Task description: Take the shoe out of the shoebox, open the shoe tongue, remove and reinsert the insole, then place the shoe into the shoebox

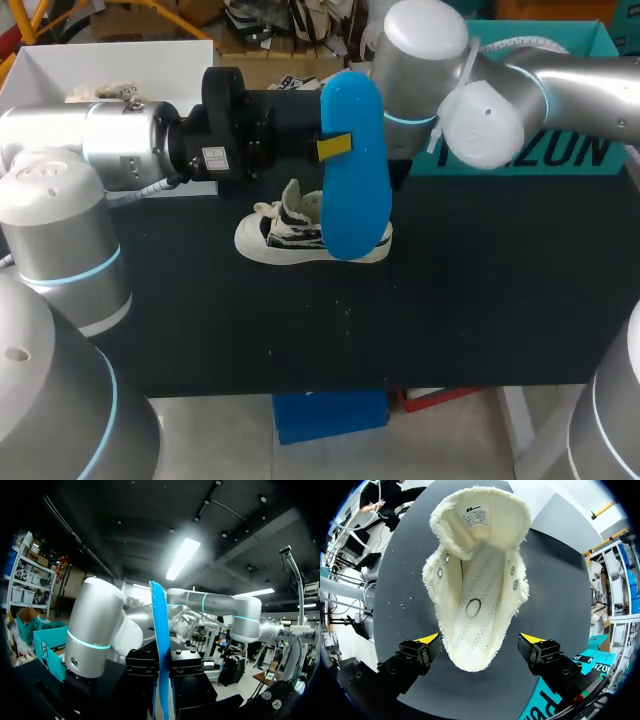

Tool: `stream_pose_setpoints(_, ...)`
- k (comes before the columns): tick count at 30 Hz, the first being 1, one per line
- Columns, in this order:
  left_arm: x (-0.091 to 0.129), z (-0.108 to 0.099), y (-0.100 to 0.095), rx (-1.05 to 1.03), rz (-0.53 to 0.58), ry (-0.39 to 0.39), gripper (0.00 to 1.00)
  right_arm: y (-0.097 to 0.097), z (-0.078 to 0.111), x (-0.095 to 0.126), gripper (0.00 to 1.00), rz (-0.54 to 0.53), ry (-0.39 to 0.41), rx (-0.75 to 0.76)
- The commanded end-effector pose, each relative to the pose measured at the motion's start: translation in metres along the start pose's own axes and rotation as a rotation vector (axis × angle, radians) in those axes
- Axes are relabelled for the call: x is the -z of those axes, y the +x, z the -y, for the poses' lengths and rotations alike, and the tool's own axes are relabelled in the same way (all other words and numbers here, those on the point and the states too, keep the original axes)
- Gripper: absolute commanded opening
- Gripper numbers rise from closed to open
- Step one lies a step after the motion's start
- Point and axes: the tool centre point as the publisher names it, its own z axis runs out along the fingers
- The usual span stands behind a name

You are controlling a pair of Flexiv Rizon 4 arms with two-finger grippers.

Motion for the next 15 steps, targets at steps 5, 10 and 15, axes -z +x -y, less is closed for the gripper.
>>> stream_pose_setpoints(5,-0.0026,-0.0010,-0.0001,-0.002,0.005,0.002,0.00,0.0029,0.0082,-0.0019,1.00,-0.007,-0.253,-0.041)
stream_pose_setpoints(10,-0.0026,-0.0010,-0.0001,-0.002,0.005,0.002,0.00,0.0030,0.0096,-0.0037,1.00,-0.005,-0.348,-0.055)
stream_pose_setpoints(15,-0.0026,-0.0010,-0.0001,-0.002,0.005,0.002,0.00,0.0036,0.0113,-0.0062,1.00,-0.003,-0.404,-0.066)
